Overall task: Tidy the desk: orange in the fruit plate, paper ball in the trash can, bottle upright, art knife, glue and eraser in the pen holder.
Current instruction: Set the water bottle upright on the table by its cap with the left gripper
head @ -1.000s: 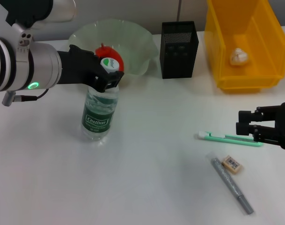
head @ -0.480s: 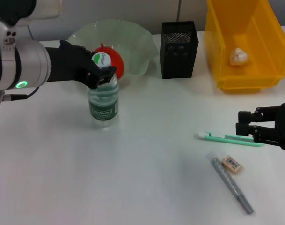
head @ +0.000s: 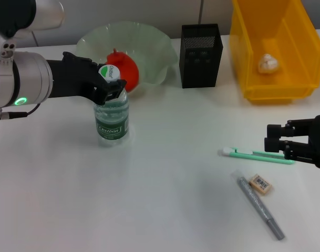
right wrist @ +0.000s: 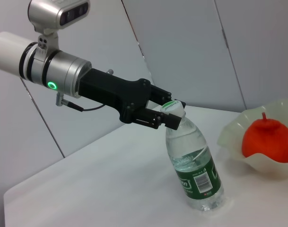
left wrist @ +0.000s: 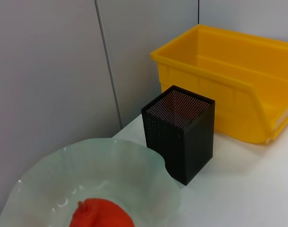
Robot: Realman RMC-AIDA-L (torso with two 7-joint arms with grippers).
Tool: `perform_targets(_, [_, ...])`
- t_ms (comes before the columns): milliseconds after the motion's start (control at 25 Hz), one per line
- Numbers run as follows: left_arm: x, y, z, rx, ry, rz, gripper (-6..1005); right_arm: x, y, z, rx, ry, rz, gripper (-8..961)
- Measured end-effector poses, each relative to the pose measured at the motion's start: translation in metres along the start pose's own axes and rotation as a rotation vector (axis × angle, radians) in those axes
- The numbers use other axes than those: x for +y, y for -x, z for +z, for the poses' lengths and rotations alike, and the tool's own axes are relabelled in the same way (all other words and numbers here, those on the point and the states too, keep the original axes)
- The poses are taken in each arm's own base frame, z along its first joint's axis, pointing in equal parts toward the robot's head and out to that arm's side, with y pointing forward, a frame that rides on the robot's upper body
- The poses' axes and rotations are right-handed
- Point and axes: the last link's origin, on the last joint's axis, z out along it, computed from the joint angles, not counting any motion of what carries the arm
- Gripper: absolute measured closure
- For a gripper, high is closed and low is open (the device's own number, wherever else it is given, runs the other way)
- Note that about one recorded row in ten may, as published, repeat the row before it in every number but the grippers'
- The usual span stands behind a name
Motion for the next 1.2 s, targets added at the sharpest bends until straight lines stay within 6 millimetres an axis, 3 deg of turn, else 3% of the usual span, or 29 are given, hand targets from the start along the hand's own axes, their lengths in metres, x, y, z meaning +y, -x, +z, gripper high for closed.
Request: perform_targets(1200, [-0.019,0.020,0.006,0.021,-0.011,-0.073,530,0.002,0.000,0.000,-0.003,0.015,0.000,588])
